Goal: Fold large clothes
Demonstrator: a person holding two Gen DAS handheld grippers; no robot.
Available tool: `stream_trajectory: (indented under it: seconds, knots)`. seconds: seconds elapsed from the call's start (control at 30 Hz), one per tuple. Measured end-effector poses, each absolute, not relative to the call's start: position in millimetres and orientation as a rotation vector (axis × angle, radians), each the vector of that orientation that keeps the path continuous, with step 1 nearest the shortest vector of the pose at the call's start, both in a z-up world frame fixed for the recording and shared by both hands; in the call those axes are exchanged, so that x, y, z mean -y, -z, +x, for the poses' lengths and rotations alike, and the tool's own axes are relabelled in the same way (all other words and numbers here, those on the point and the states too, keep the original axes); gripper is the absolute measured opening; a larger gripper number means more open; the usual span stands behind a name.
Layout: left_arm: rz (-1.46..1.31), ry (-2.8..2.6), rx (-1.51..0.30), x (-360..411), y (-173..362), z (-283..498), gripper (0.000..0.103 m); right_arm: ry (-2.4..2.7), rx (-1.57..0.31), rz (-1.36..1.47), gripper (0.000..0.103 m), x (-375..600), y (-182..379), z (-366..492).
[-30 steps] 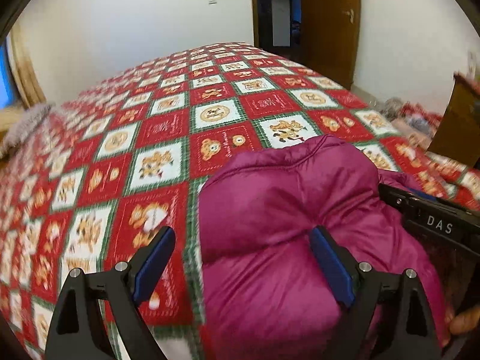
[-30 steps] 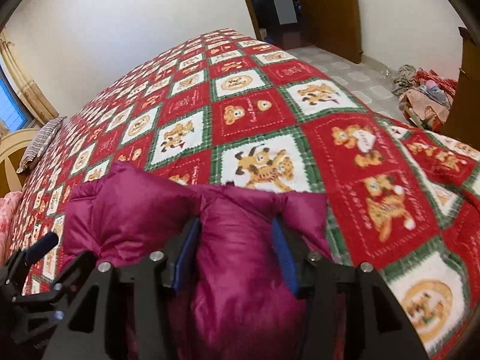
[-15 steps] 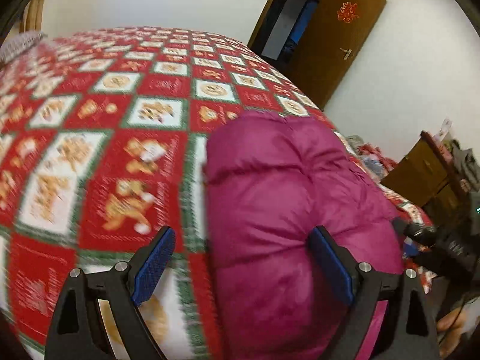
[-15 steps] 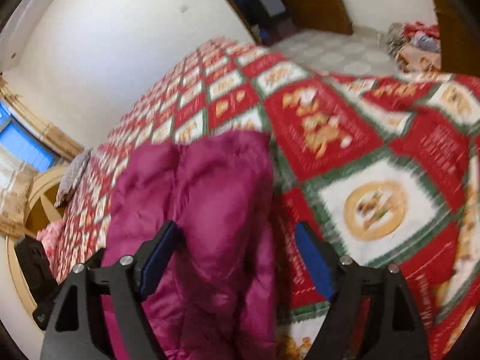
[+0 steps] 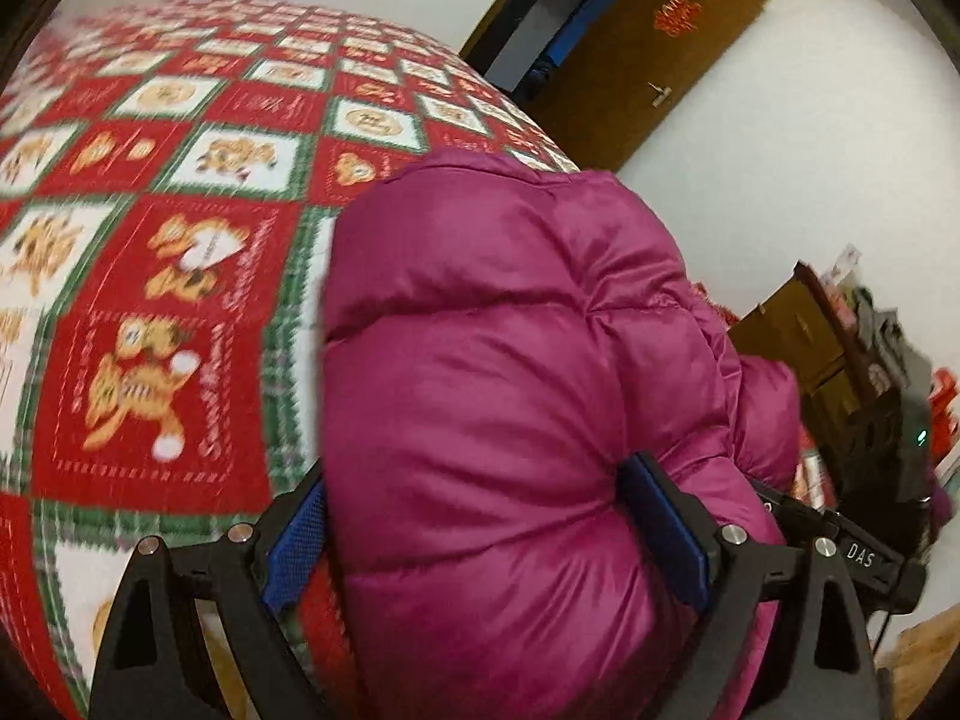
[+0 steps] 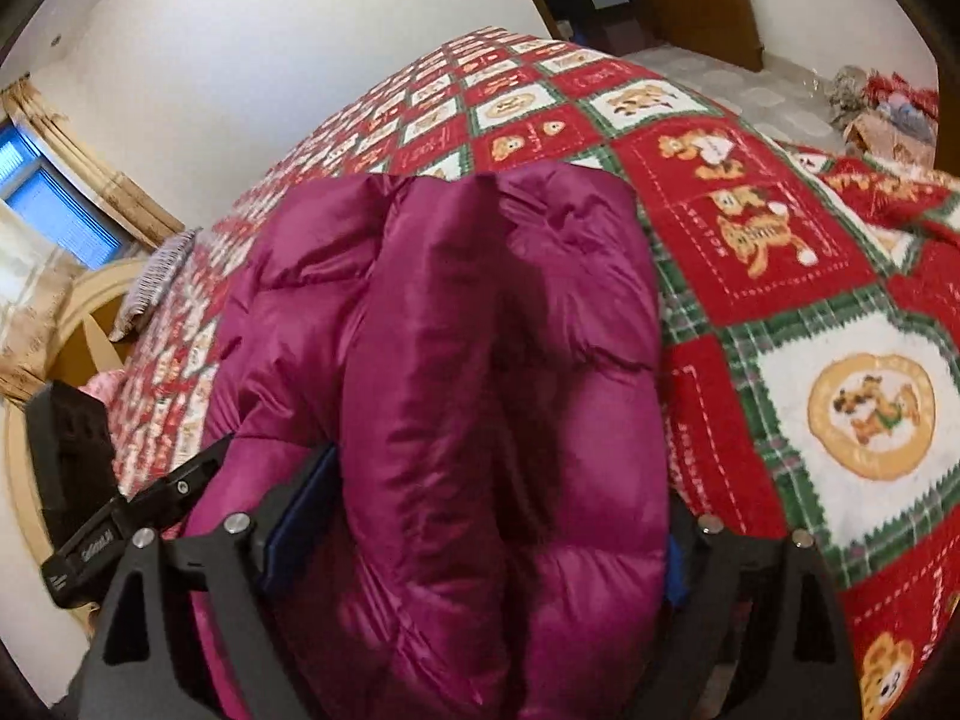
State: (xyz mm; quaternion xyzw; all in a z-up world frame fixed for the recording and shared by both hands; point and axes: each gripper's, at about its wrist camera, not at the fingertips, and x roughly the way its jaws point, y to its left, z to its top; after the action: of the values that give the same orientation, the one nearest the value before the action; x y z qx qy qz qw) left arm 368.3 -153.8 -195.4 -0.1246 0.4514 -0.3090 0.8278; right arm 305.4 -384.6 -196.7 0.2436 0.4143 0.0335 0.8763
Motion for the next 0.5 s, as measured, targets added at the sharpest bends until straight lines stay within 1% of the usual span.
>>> stream_trajectory:
  seconds: [0.1,0.13,0.17,0.2,0.23,0.27,0.3,0.37,0.47,0.5]
  knots:
    - [-0.229,0.666,-0.950,159.0,196.8,368.9,0.093,-0.044,-0.884,0.451,0.091,375.1,196.8,304.4]
    - [-0.216,0.671,-0.949,158.5,195.8,367.1,0.090,-0.040,-0.889,0.436,0.087,372.0,196.8,303.3]
    - [-0.205,0.681,-0.947,157.8,194.7,365.1,0.086,-0.042,-0.894,0.426,0.079,369.6,196.1,301.9]
    - [-0.198,0.695,-0.945,156.3,192.8,362.4,0.078,-0.044,-0.897,0.426,0.073,365.6,194.3,298.9]
    - [-0.196,0.706,-0.944,154.1,189.9,358.1,0.073,-0.053,-0.899,0.431,0.063,363.8,193.0,294.7]
    - [-0.196,0.709,-0.944,151.2,188.1,354.4,0.072,-0.067,-0.901,0.436,0.054,357.5,190.3,288.9]
    - [-0.198,0.708,-0.943,145.2,185.0,348.2,0.069,-0.073,-0.905,0.438,0.052,353.9,189.6,284.3]
    - [-0.206,0.713,-0.940,134.9,181.4,339.0,0.065,-0.075,-0.906,0.430,0.044,340.4,186.0,270.9]
    - [-0.215,0.713,-0.924,112.3,172.7,319.2,0.062,-0.093,-0.896,0.435,0.038,321.1,184.1,246.9]
    - [-0.211,0.707,-0.918,101.4,168.3,308.4,0.061,-0.098,-0.893,0.434,0.037,311.4,183.5,236.8]
